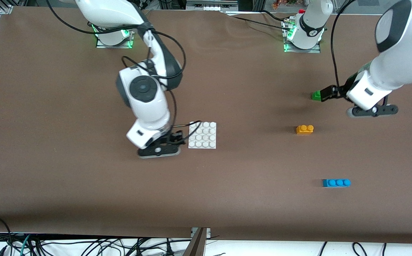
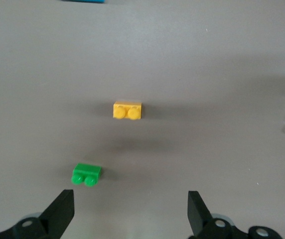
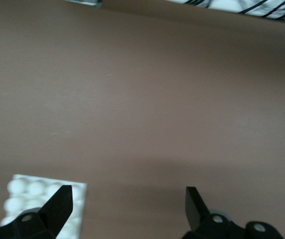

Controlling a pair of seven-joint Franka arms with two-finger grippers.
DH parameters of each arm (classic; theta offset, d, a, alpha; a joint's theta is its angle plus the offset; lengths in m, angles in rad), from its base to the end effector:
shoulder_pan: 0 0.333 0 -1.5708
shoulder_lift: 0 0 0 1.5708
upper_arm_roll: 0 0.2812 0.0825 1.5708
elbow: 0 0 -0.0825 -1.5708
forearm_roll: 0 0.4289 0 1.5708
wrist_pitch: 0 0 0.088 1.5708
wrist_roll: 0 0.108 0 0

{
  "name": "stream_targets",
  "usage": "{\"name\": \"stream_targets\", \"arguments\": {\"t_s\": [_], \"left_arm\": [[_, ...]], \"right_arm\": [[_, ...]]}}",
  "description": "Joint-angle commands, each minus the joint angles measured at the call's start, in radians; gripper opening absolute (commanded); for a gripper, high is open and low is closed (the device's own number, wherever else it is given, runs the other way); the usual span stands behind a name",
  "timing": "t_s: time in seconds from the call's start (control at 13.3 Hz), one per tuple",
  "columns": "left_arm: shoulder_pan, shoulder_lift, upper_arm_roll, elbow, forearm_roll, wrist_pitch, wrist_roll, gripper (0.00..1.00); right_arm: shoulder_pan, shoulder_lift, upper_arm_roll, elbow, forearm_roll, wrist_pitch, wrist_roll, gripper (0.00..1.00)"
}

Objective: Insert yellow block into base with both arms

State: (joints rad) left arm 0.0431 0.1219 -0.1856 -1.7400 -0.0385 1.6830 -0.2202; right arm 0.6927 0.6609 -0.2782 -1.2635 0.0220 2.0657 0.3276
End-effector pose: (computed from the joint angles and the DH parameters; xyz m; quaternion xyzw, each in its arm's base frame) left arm 0.6115 -0.0883 0.4375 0.9947 0.0422 -0.0923 0.0137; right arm 0.6848 0.3538 0.3528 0.9913 0.0735 0.1027 0.0373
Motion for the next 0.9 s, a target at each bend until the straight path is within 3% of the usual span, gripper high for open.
{"name": "stream_targets", "arguments": {"t_s": [0.0,0.08,0.23,0.6,0.68,0.83], "left_arm": [[-0.005,0.082,-0.006,-0.024,0.028,0.114,0.051,1.00],[-0.005,0.111,-0.006,-0.032,0.028,0.150,0.102,1.00],[-0.003,0.168,-0.005,-0.044,0.055,0.216,0.114,1.00],[0.003,0.202,-0.003,-0.303,0.169,0.606,0.114,1.00],[0.003,0.211,0.000,-0.340,0.169,0.668,0.114,1.00],[0.003,0.225,0.005,-0.368,0.192,0.718,0.116,1.00]], "right_arm": [[-0.001,-0.050,-0.112,-0.017,0.021,-0.085,-0.146,1.00],[-0.008,-0.069,-0.146,-0.017,0.022,-0.099,-0.194,1.00],[-0.051,-0.116,-0.154,-0.022,0.022,-0.160,-0.239,1.00],[-0.186,-0.254,-0.131,-0.062,0.021,-0.327,-0.248,1.00],[-0.223,-0.298,-0.106,-0.097,0.019,-0.337,-0.249,1.00],[-0.374,-0.383,0.030,-0.160,0.012,-0.335,-0.243,1.00]]}}
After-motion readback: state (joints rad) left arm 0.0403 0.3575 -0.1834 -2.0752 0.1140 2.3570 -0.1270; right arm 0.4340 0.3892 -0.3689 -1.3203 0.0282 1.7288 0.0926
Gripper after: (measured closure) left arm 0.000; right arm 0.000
